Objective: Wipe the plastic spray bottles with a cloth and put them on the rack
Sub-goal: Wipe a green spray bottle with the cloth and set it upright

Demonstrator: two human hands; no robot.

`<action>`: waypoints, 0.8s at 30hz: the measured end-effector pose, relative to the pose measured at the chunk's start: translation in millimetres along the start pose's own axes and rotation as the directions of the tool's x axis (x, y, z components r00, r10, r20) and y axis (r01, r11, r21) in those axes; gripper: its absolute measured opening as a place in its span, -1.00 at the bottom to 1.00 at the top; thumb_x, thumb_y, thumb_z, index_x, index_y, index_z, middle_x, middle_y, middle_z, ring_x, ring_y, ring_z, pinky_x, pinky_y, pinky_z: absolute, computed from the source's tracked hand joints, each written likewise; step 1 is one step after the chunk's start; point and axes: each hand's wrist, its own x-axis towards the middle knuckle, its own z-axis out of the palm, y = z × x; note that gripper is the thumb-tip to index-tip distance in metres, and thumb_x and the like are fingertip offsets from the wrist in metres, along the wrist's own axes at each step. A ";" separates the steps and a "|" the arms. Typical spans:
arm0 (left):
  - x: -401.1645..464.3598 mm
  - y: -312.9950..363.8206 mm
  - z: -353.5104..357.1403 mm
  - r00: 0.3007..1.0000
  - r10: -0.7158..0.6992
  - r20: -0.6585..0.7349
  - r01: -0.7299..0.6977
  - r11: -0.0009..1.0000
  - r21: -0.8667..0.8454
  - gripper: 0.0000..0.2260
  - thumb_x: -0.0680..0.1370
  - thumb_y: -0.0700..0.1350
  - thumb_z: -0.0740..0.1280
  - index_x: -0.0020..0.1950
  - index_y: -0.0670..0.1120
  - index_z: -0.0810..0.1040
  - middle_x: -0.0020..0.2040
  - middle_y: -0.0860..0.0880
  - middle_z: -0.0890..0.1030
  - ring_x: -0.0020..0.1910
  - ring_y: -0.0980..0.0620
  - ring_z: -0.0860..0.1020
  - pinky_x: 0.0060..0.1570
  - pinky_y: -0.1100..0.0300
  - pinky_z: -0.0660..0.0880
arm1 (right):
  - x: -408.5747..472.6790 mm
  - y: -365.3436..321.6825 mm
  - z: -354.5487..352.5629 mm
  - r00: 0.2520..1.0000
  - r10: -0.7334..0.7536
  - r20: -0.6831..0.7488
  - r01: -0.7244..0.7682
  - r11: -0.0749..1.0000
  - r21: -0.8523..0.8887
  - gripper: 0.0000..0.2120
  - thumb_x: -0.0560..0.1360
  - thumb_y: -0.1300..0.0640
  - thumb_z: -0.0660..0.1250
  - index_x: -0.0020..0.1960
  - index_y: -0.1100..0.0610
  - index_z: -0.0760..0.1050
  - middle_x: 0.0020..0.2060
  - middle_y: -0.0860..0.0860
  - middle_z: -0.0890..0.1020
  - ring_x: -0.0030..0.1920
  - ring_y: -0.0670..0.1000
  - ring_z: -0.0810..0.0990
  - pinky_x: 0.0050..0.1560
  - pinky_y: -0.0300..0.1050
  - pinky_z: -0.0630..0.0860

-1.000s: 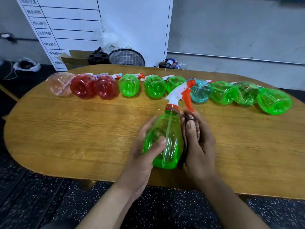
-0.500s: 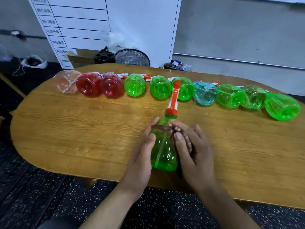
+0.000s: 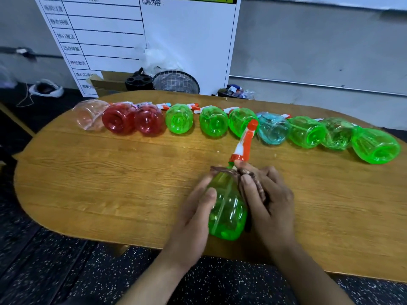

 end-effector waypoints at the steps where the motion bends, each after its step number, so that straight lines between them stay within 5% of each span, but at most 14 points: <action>1: 0.3 -1.6 0.9 1.000 -0.018 -0.006 0.018 1.000 -0.009 -0.72 0.60 0.22 0.23 0.24 0.41 0.63 0.28 0.11 0.69 0.30 0.08 0.65 0.16 0.13 0.65 | 0.8 1.3 -0.7 1.000 0.027 0.000 -0.027 1.000 0.001 -0.72 0.66 -0.05 0.27 0.30 -0.05 0.62 -0.17 -0.09 0.48 -0.18 -0.16 0.50 -0.17 -0.40 0.35; 5: 7.9 1.6 -6.7 0.992 -0.015 -0.121 0.007 0.998 -0.065 -0.61 0.67 0.15 0.19 0.49 0.22 0.52 0.40 0.00 0.64 0.39 -0.04 0.60 0.38 -0.19 0.51 | -13.4 -8.1 9.0 0.991 -0.092 0.093 0.093 0.996 -0.013 -0.67 0.68 -0.09 0.27 0.40 -0.07 0.56 -0.11 -0.10 0.41 -0.13 -0.22 0.46 -0.13 -0.42 0.38; 10: 8.1 13.2 -15.6 0.986 0.012 -0.167 -0.041 0.985 -0.169 -0.57 0.70 0.11 0.15 0.56 0.08 0.44 0.37 -0.06 0.66 0.37 -0.08 0.62 0.35 -0.06 0.54 | -26.6 -15.5 19.7 0.896 -0.391 0.212 0.417 0.904 -0.095 -0.69 0.66 -0.08 0.37 0.40 -0.12 0.55 -0.09 -0.08 0.32 -0.15 -0.24 0.30 -0.23 -0.37 0.41; 14: 5.0 6.1 -9.1 0.995 -0.016 -0.101 0.014 1.000 -0.024 -0.55 0.66 0.27 0.19 0.53 0.22 0.47 0.43 -0.02 0.62 0.43 -0.10 0.57 0.40 -0.24 0.48 | -12.6 -7.0 11.3 0.974 -0.214 0.080 0.217 0.976 -0.022 -0.70 0.70 -0.11 0.27 0.36 -0.07 0.59 -0.12 -0.08 0.39 -0.16 -0.20 0.45 -0.20 -0.36 0.43; 18: 2.0 -2.5 -2.4 0.998 -0.045 -0.038 0.044 0.999 -0.021 -0.64 0.66 0.14 0.17 0.38 0.18 0.61 0.28 -0.05 0.69 0.29 -0.07 0.66 0.20 -0.09 0.64 | -2.4 1.2 2.0 1.000 -0.002 -0.007 0.002 1.000 -0.001 -0.71 0.68 -0.07 0.22 0.33 -0.07 0.59 -0.18 -0.06 0.45 -0.17 -0.15 0.49 -0.13 -0.40 0.36; 21: 3.0 2.2 -6.8 0.995 -0.041 -0.087 0.036 0.998 -0.056 -0.64 0.67 0.14 0.17 0.43 0.23 0.57 0.37 -0.04 0.66 0.37 -0.10 0.62 0.34 -0.25 0.54 | -12.7 -5.6 6.5 0.997 -0.063 0.049 0.064 0.998 -0.016 -0.68 0.70 -0.10 0.22 0.38 -0.06 0.58 -0.12 -0.05 0.44 -0.13 -0.16 0.49 -0.12 -0.36 0.41; 24: 5.7 6.9 -14.8 0.989 -0.024 -0.144 0.008 0.994 -0.111 -0.62 0.75 0.11 0.10 0.54 0.13 0.46 0.37 -0.04 0.66 0.36 -0.07 0.63 0.30 -0.09 0.55 | -25.8 -15.4 15.6 0.959 -0.237 0.153 0.246 0.968 -0.048 -0.66 0.68 -0.11 0.31 0.42 -0.08 0.56 -0.09 -0.02 0.42 -0.16 -0.17 0.44 -0.23 -0.26 0.49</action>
